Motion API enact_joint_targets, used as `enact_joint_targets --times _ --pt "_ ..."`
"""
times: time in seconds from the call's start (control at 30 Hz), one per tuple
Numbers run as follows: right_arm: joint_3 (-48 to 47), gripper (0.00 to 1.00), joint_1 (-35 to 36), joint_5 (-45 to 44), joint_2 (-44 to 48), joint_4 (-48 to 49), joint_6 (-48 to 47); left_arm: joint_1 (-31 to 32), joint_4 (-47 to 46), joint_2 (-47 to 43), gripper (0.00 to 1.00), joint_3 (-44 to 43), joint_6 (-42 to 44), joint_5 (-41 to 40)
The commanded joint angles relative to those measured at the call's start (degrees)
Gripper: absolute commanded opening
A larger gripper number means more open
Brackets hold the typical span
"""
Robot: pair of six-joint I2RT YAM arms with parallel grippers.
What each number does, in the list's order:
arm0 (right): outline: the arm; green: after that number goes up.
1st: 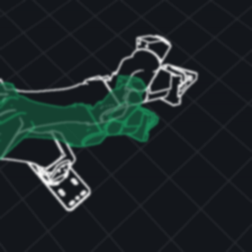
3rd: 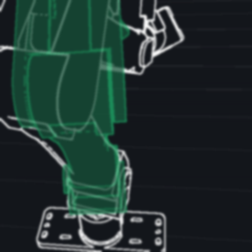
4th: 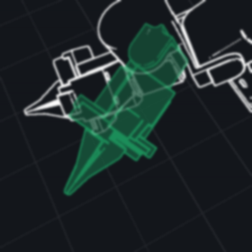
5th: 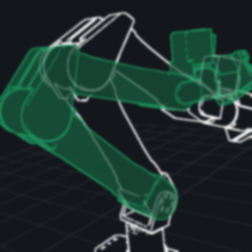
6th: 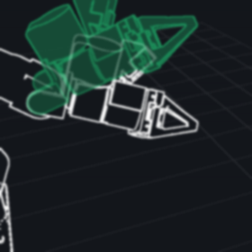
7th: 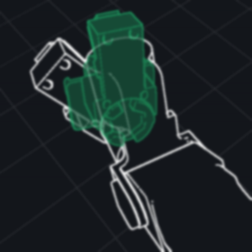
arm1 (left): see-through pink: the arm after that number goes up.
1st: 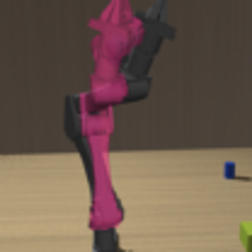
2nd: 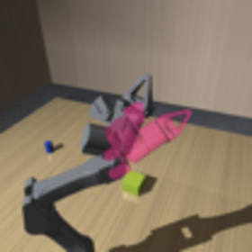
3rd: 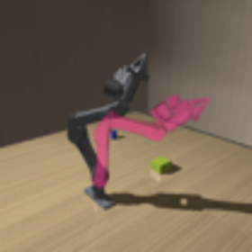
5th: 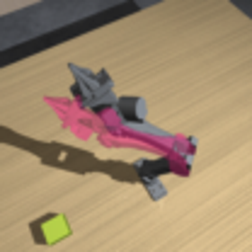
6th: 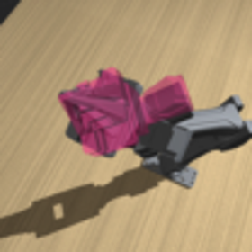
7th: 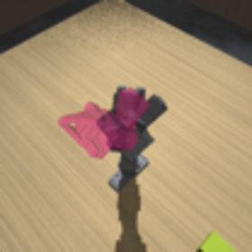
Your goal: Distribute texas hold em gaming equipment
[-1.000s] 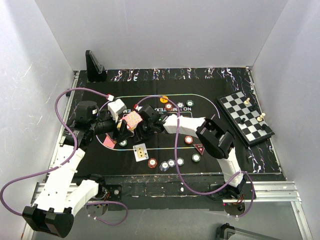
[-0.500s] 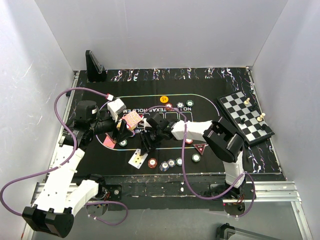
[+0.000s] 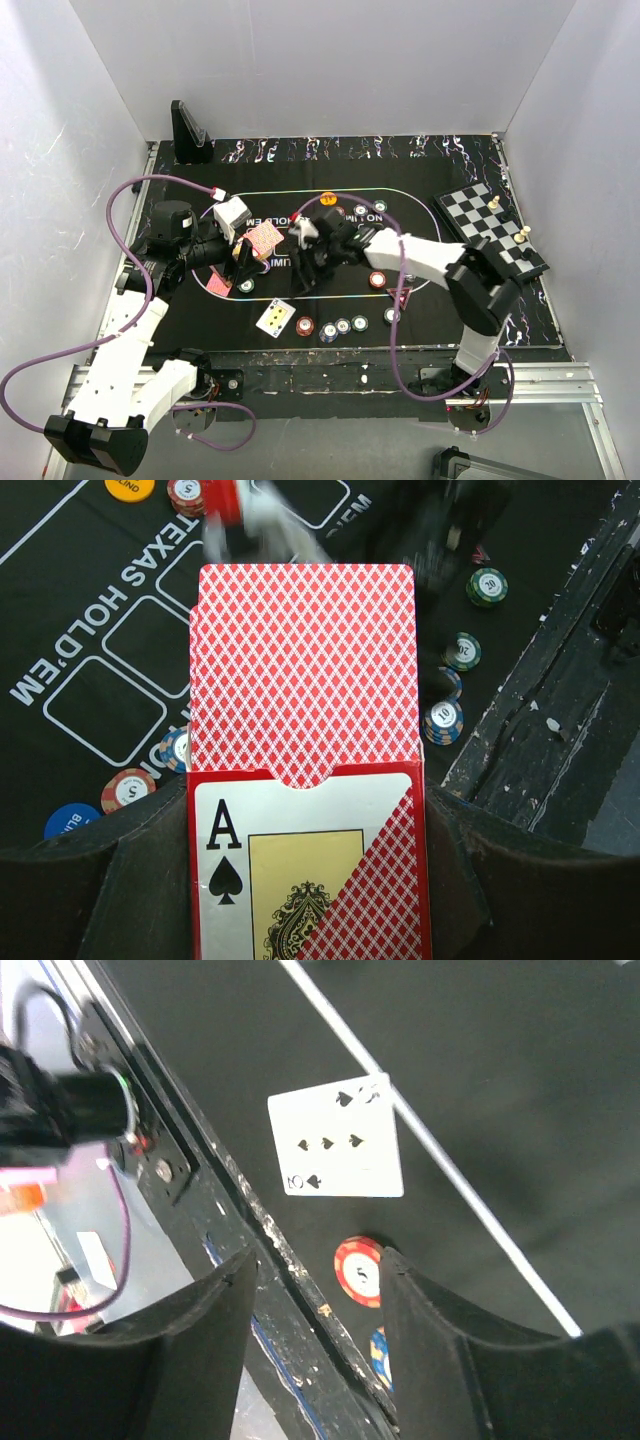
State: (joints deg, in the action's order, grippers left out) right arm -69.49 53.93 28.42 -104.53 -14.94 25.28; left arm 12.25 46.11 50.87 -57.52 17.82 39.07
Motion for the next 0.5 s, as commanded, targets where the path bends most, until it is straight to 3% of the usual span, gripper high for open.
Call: enact_joint_targets --times 0.0,0.23,0.47 --pt "-2.49 0.63 -8.83 -1.80 9.24 -2.90 1.70 -0.30 -0.23 -1.57 0.00 -2.78 0.63 2.41" --pt "-3.81 0.81 -18.32 6.19 16.02 -1.24 7.85 -0.30 4.77 -2.18 0.00 -2.43 8.62 5.05" --pt "1.81 0.87 -21.50 19.11 19.72 20.53 24.45 -0.30 10.58 -1.39 0.00 -2.07 18.99 7.07"
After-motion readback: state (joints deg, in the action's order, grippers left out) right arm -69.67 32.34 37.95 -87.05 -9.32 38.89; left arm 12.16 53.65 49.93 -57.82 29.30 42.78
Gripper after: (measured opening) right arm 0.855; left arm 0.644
